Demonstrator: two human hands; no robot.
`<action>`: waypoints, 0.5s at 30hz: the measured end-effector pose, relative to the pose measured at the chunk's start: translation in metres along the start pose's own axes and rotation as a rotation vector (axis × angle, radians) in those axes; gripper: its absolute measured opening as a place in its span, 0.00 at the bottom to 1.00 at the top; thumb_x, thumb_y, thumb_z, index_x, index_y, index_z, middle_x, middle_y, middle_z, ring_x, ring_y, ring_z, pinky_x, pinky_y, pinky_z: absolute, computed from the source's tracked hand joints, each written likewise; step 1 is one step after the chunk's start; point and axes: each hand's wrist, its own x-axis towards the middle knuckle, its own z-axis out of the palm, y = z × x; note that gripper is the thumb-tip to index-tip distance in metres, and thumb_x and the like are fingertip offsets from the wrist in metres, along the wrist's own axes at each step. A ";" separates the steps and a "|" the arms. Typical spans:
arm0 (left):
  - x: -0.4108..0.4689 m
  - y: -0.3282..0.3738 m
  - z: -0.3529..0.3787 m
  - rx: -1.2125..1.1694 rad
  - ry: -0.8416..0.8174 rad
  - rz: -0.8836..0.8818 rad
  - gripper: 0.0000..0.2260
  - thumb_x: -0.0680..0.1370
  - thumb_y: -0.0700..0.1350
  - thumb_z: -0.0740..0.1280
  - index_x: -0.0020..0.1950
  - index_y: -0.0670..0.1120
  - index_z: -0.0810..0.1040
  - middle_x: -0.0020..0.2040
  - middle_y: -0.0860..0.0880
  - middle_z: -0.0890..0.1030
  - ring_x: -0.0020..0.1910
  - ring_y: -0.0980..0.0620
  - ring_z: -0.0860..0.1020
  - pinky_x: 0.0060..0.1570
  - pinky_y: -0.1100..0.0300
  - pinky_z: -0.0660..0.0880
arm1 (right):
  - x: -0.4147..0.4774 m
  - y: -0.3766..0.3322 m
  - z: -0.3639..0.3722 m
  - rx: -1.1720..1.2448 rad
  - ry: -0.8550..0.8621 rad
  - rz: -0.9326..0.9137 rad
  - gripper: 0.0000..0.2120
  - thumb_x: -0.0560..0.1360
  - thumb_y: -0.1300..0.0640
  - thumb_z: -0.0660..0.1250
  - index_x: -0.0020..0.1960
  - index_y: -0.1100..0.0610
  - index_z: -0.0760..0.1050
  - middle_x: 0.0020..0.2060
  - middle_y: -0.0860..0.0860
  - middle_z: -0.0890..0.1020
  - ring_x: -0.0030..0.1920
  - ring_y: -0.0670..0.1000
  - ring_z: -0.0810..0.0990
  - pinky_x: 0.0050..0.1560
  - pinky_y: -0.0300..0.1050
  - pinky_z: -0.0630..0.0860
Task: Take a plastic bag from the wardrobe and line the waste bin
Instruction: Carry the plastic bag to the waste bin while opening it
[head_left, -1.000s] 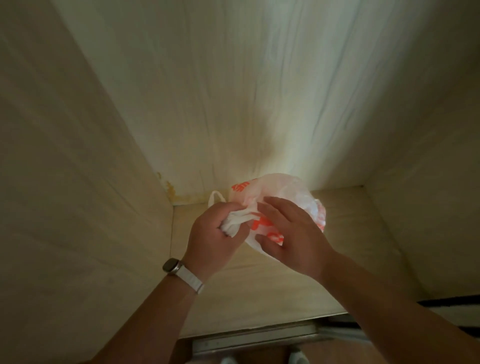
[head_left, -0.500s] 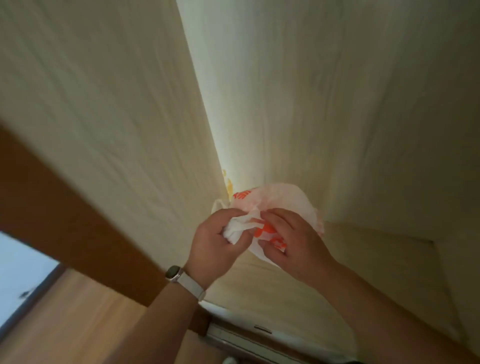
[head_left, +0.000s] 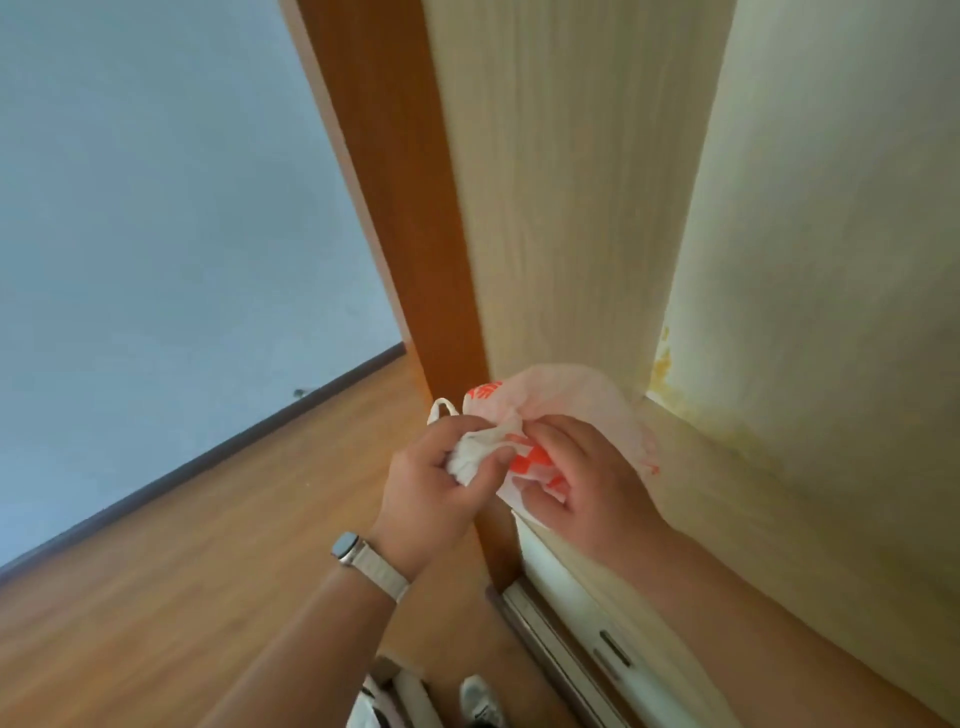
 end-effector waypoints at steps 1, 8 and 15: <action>-0.006 -0.006 -0.013 0.019 0.026 -0.019 0.11 0.75 0.55 0.71 0.53 0.51 0.81 0.43 0.58 0.83 0.40 0.56 0.81 0.35 0.70 0.74 | 0.006 -0.007 0.011 0.010 -0.023 -0.033 0.22 0.75 0.42 0.63 0.66 0.49 0.69 0.59 0.45 0.77 0.58 0.45 0.75 0.59 0.38 0.73; -0.049 -0.064 -0.092 0.056 0.266 -0.202 0.09 0.73 0.59 0.71 0.50 0.59 0.81 0.42 0.59 0.83 0.37 0.56 0.81 0.33 0.68 0.75 | 0.040 -0.047 0.108 0.171 -0.219 -0.218 0.22 0.77 0.43 0.63 0.67 0.51 0.70 0.60 0.47 0.78 0.58 0.48 0.76 0.58 0.45 0.76; -0.058 -0.126 -0.158 0.074 0.444 -0.329 0.09 0.71 0.57 0.72 0.49 0.58 0.80 0.41 0.61 0.83 0.37 0.59 0.81 0.34 0.72 0.73 | 0.098 -0.084 0.197 0.221 -0.387 -0.309 0.23 0.76 0.44 0.67 0.67 0.51 0.70 0.60 0.47 0.78 0.59 0.46 0.76 0.60 0.38 0.74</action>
